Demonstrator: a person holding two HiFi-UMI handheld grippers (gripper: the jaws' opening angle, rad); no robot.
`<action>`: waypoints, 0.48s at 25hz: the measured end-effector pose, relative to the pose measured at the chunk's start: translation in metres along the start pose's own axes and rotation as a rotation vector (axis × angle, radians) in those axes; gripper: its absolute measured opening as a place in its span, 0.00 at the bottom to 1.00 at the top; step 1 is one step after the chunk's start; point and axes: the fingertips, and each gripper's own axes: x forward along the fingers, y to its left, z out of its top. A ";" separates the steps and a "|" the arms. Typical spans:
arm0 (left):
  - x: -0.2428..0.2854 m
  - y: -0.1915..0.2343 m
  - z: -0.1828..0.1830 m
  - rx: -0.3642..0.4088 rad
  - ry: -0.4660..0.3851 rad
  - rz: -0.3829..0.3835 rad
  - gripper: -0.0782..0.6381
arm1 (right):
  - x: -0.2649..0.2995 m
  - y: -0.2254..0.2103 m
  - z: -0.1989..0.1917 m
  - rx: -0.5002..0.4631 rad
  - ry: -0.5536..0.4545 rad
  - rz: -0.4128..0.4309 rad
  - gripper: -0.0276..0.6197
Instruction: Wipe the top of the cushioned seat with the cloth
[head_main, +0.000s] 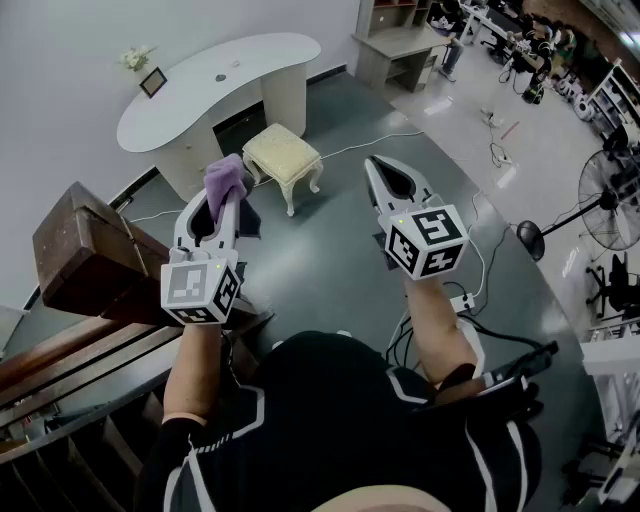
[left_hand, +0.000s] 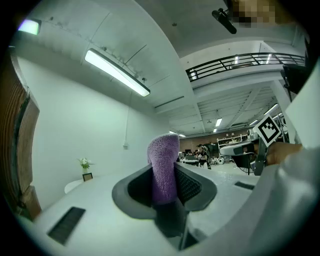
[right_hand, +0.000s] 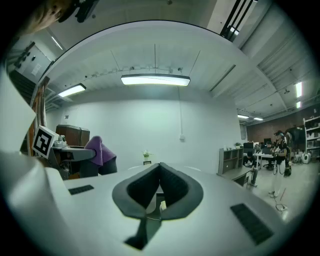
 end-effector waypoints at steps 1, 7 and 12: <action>-0.002 -0.001 -0.001 -0.001 0.006 0.000 0.24 | 0.000 0.001 -0.002 0.003 0.006 0.005 0.05; -0.004 -0.014 0.002 0.009 0.009 -0.008 0.24 | -0.007 -0.001 -0.004 -0.027 0.032 -0.020 0.05; -0.008 -0.020 0.003 0.011 0.011 -0.012 0.24 | -0.016 -0.004 0.002 -0.007 -0.004 -0.022 0.05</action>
